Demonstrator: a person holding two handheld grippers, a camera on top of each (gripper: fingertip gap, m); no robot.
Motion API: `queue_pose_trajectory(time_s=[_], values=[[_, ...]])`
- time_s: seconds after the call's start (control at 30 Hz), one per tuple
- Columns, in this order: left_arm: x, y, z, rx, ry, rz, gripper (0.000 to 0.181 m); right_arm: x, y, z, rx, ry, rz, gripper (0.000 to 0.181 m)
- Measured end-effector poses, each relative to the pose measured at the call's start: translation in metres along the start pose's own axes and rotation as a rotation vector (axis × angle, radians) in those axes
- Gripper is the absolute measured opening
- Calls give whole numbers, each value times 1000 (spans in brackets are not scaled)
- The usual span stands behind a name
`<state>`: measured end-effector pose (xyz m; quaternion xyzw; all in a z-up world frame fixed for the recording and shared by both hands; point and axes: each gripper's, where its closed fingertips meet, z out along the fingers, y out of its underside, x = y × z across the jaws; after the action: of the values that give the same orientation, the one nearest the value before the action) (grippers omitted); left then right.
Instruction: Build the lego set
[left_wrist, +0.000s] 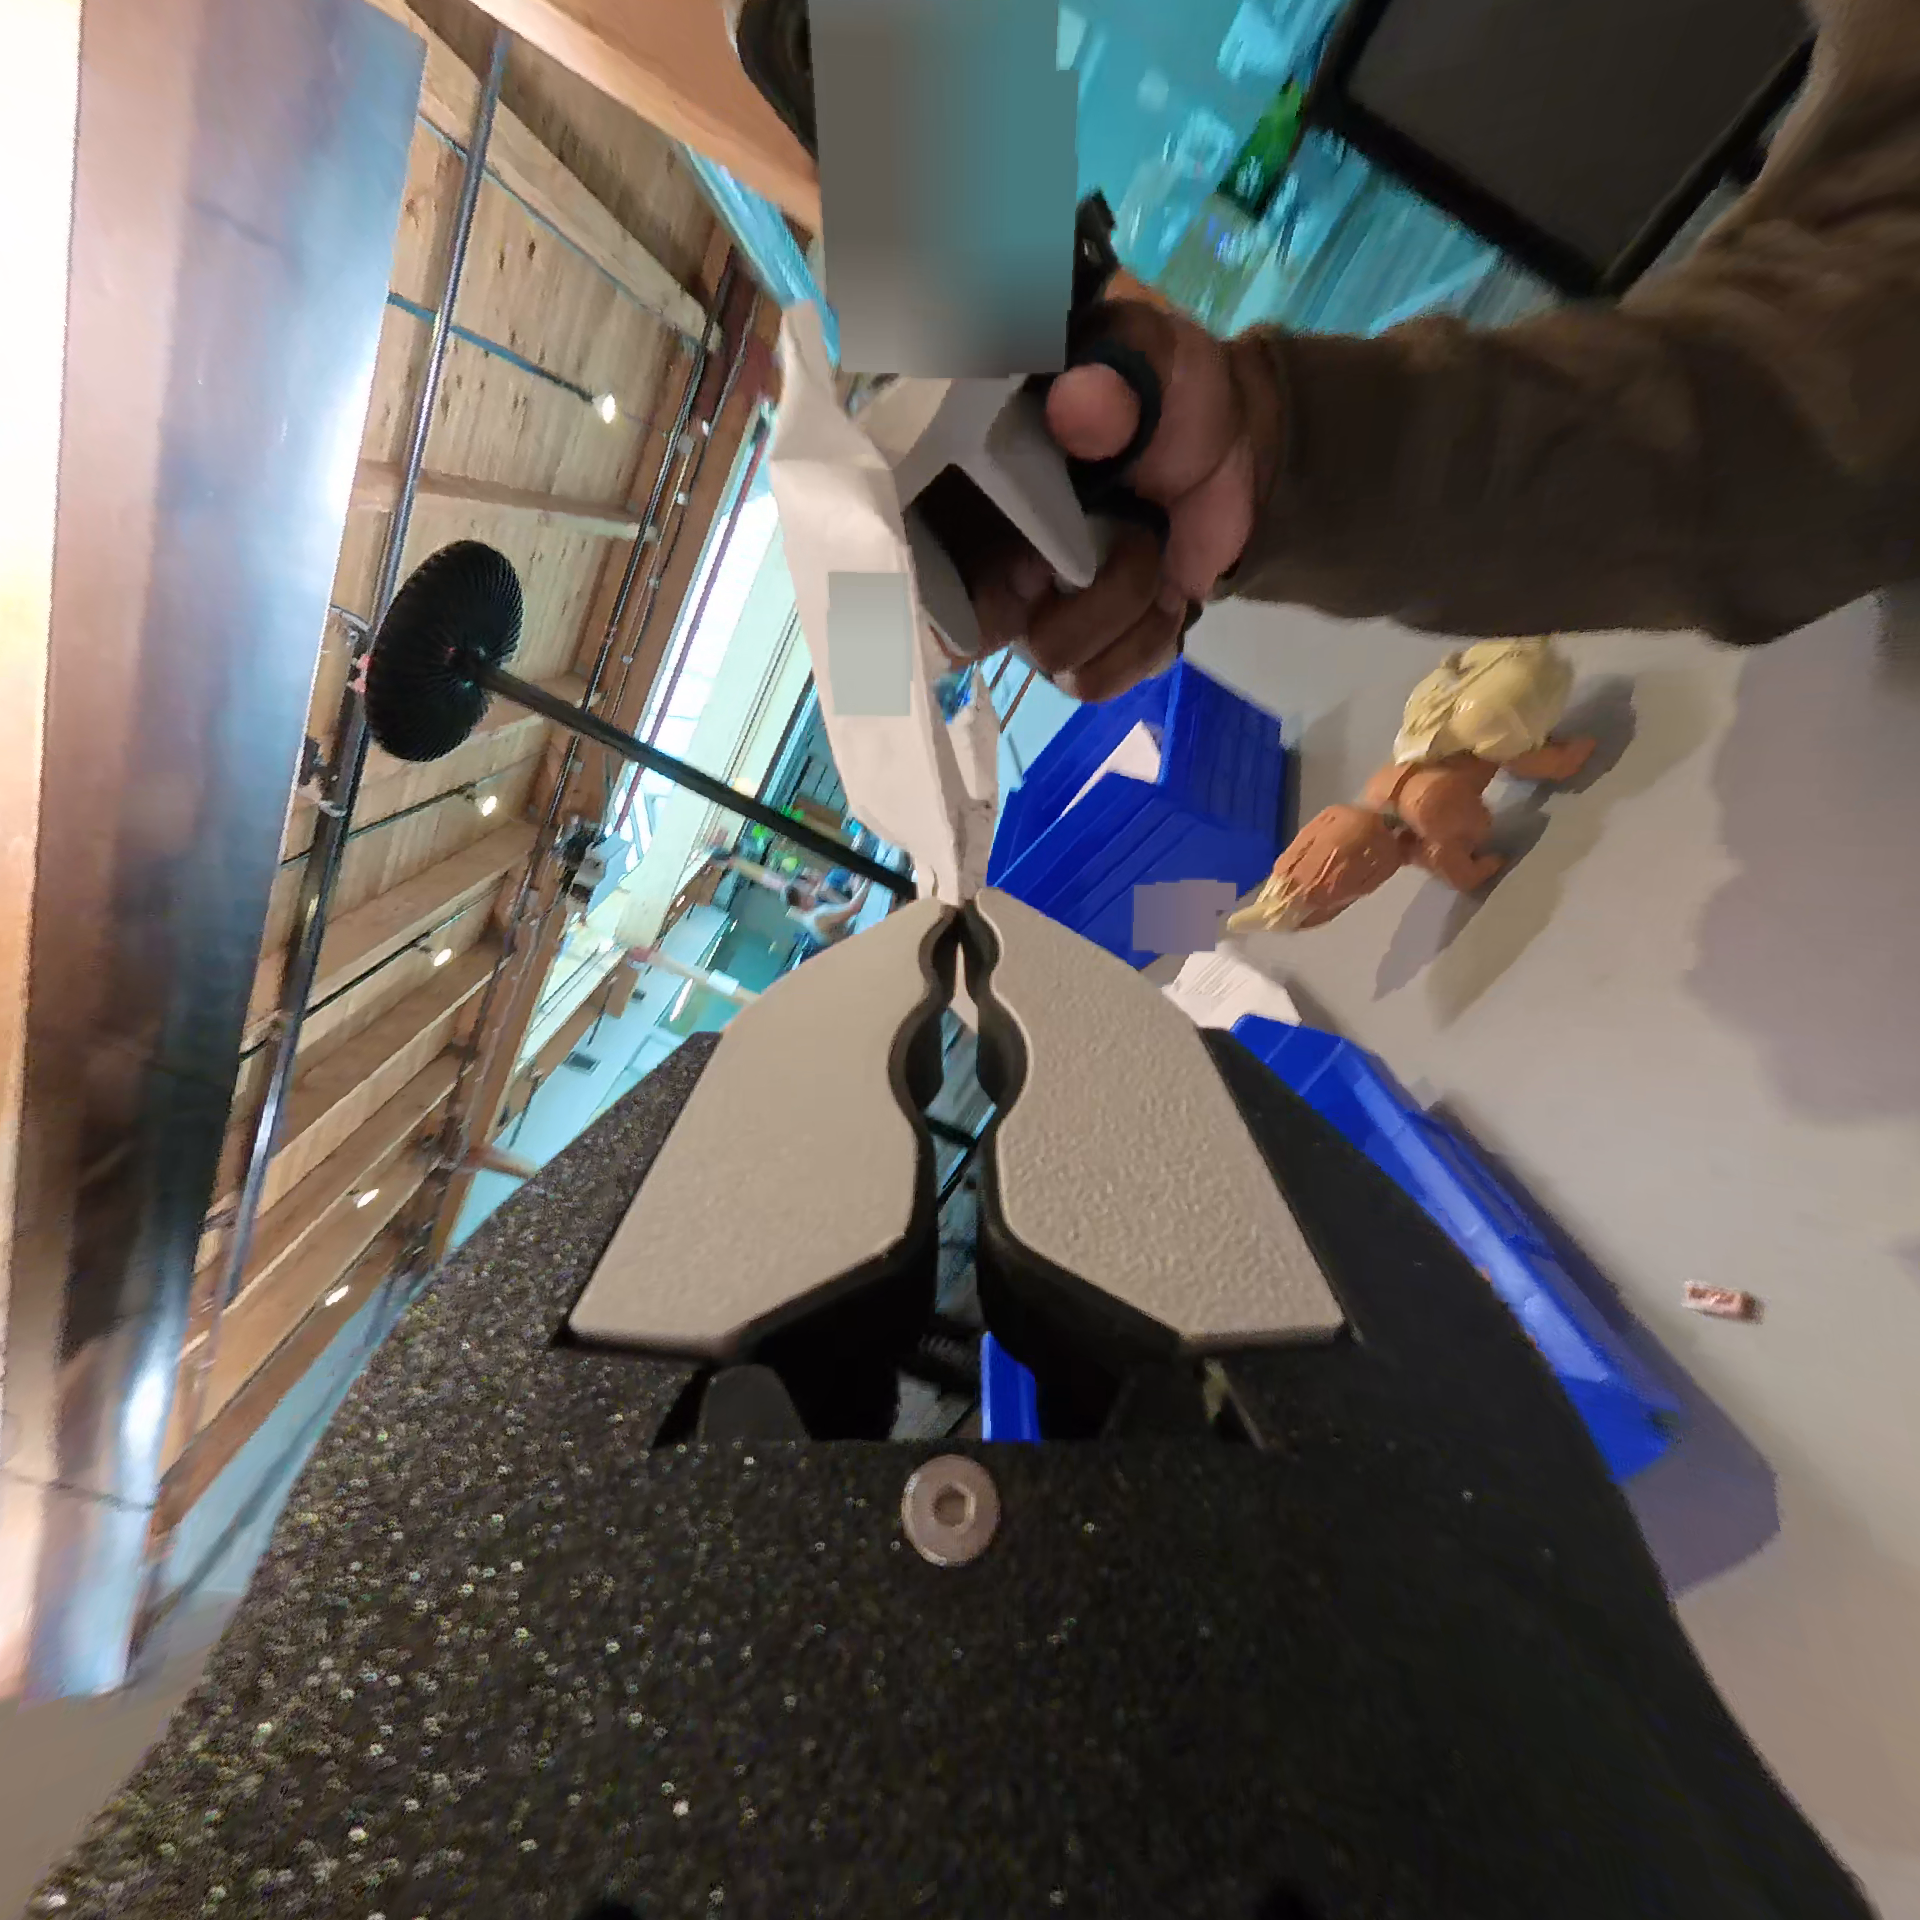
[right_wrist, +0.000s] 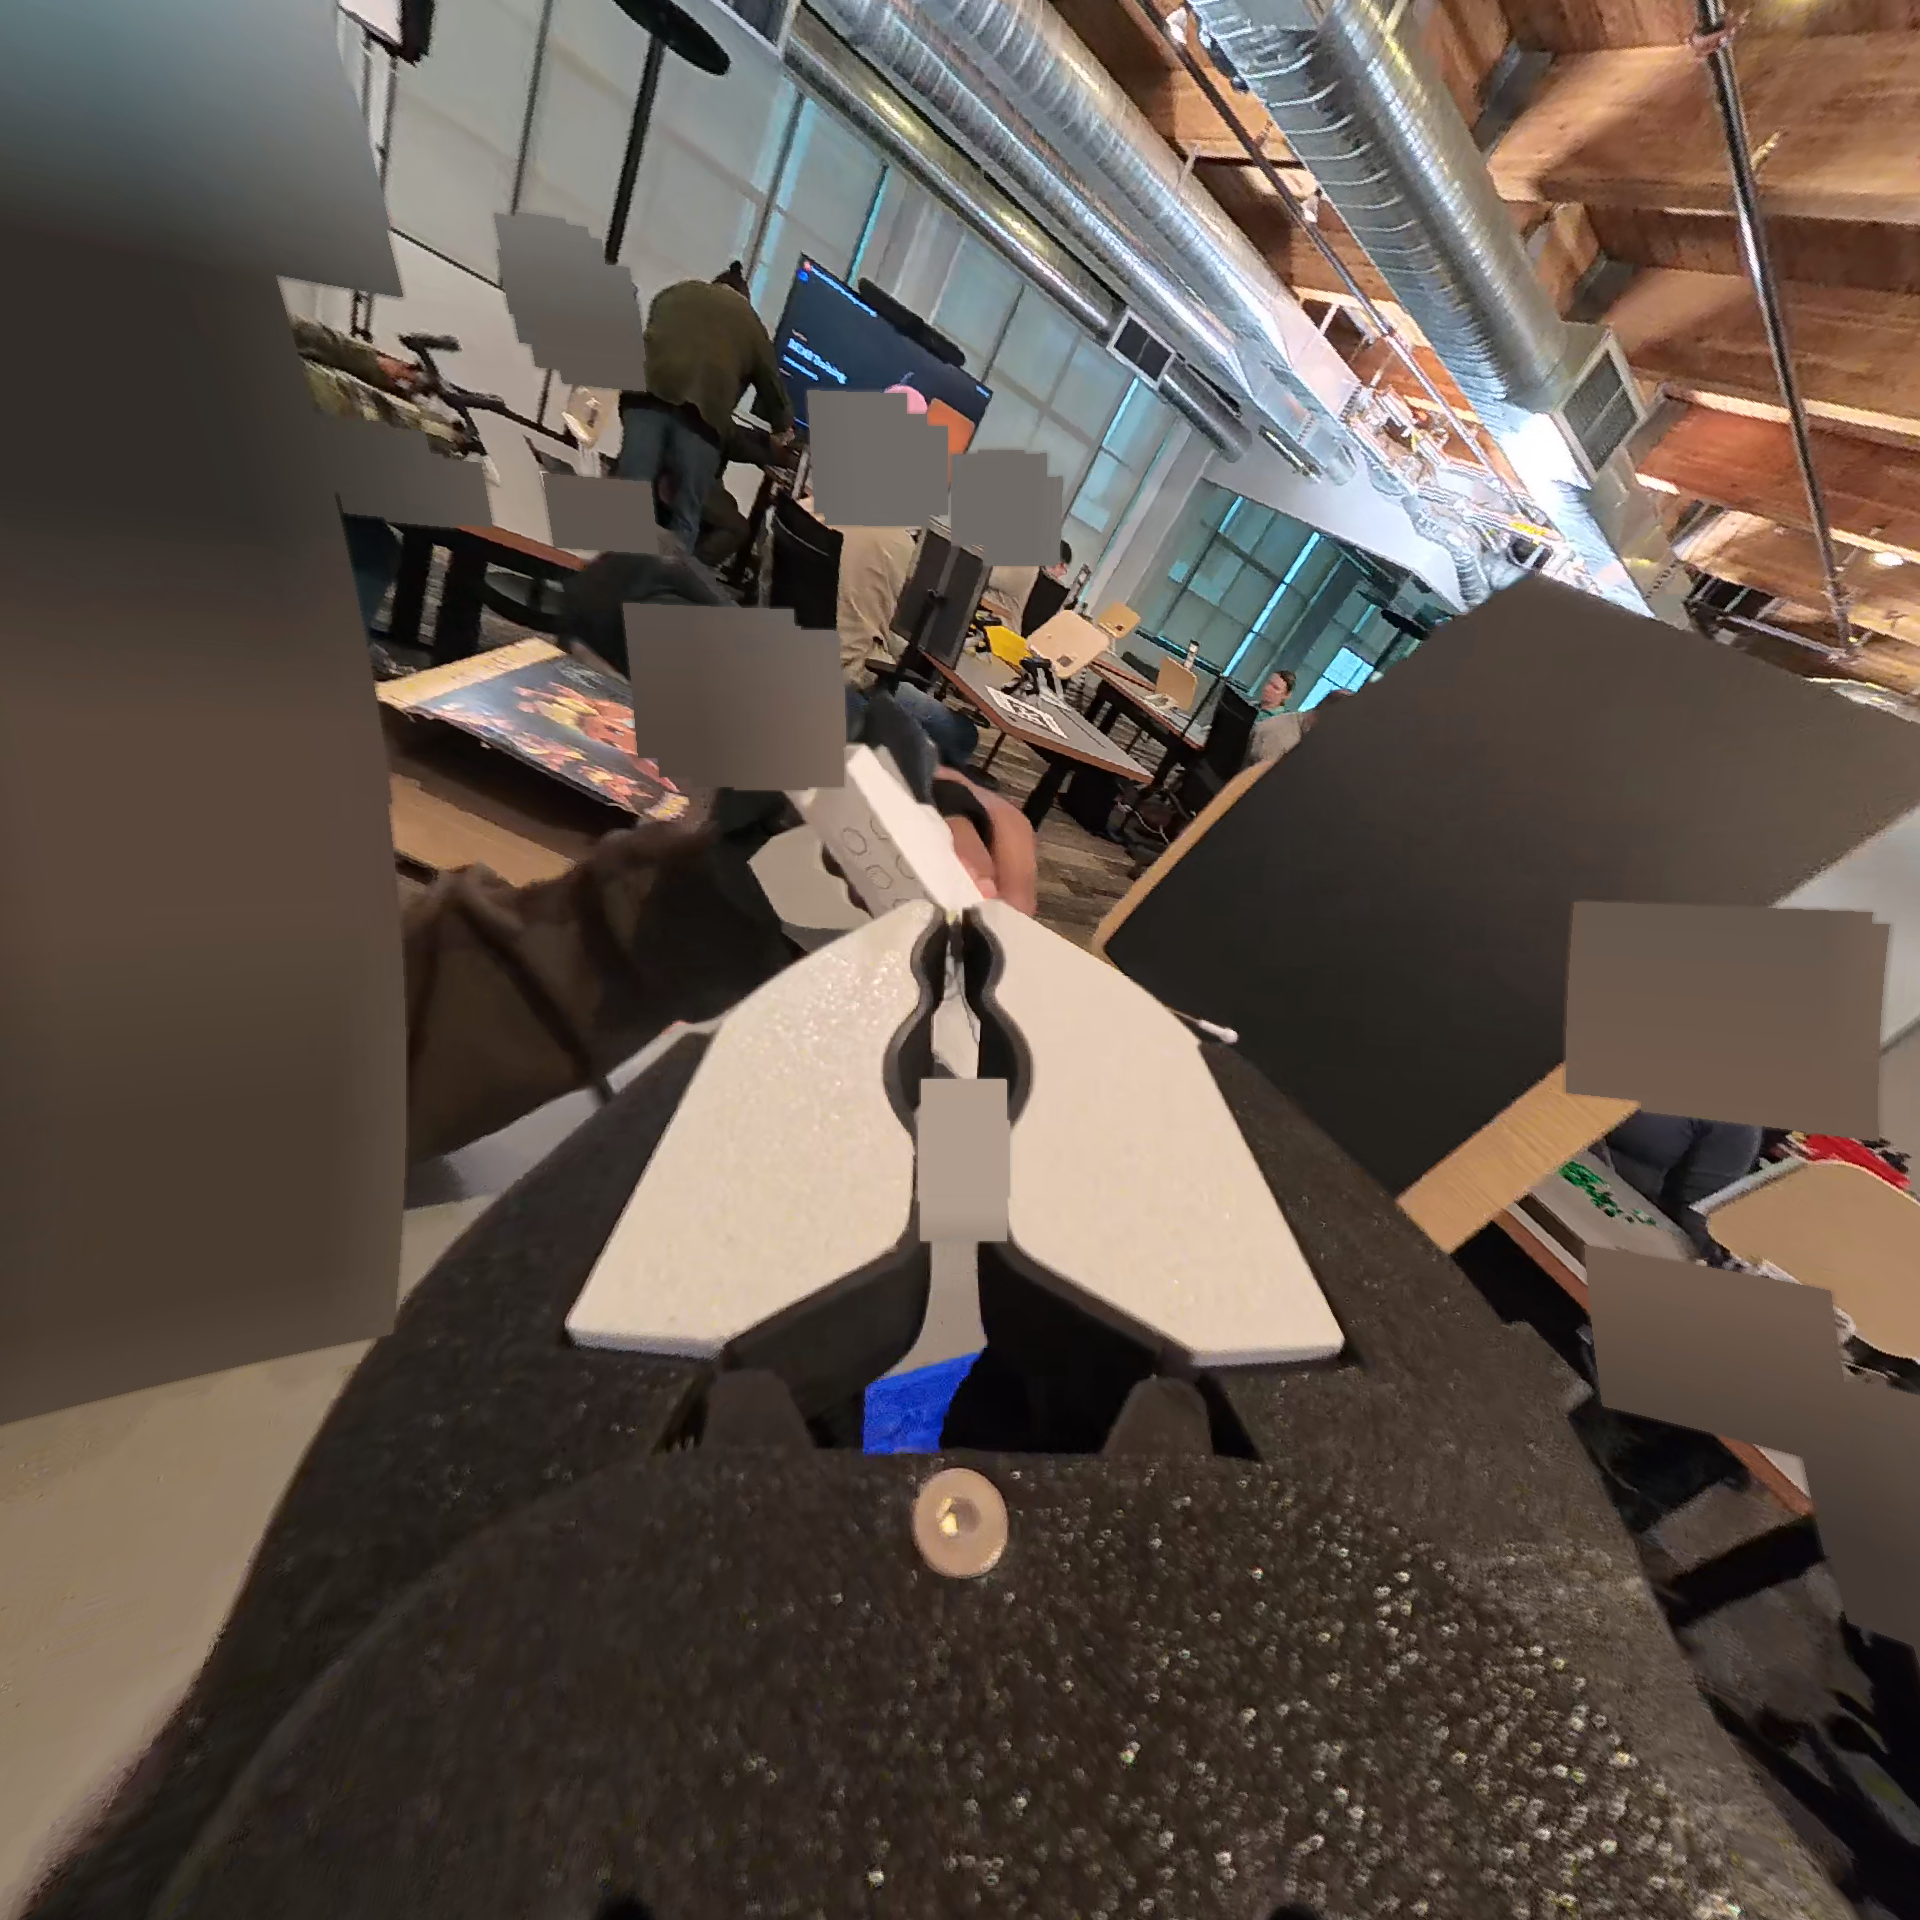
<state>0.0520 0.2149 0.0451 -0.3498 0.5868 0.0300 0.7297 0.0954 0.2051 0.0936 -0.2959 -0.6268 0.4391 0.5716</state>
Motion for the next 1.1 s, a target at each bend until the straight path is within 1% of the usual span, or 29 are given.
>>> queue_pose_trajectory(time_s=[0.1, 0.27, 0.37, 0.43, 0.53, 0.63, 0.7, 0.77, 0.8, 0.9, 1.0, 1.1], values=[[-1, -3, -8, 92, 4, -75, 0, -8, -3, 5, -1, -16, 9, 3], [-3, -7, -10, 160, 9, -119, 0, -10, -6, 8, 6, -9, 7, 3], [-9, -4, -9, 177, -24, -144, 0, -4, -7, 6, 25, 18, -8, 5], [-21, 2, -9, 207, -83, -206, 0, 4, -5, 6, 29, 59, -10, 6], [-40, 10, -20, 359, -159, -380, 0, 21, -4, 4, 50, 140, 8, 9], [-53, 24, -37, 558, -205, -572, 1, 31, -3, 2, 79, 182, 14, 11], [-52, 25, -49, 729, -152, -692, 0, 34, 2, 5, 70, 189, 4, 13], [-47, 22, -59, 902, -51, -796, 0, 36, 8, 9, 63, 197, -14, 13], [-44, 22, -60, 958, -6, -838, 0, 37, 10, 11, 64, 199, -29, 13], [-30, 19, -52, 1035, 144, -942, 1, 33, 12, 17, 69, 184, -76, 13], [-12, 7, -45, 1096, 329, -998, 0, 24, 9, 22, 86, 145, -73, 13], [-2, -2, -42, 1160, 437, -1030, 0, 12, 1, 24, 125, 89, -48, 13]])
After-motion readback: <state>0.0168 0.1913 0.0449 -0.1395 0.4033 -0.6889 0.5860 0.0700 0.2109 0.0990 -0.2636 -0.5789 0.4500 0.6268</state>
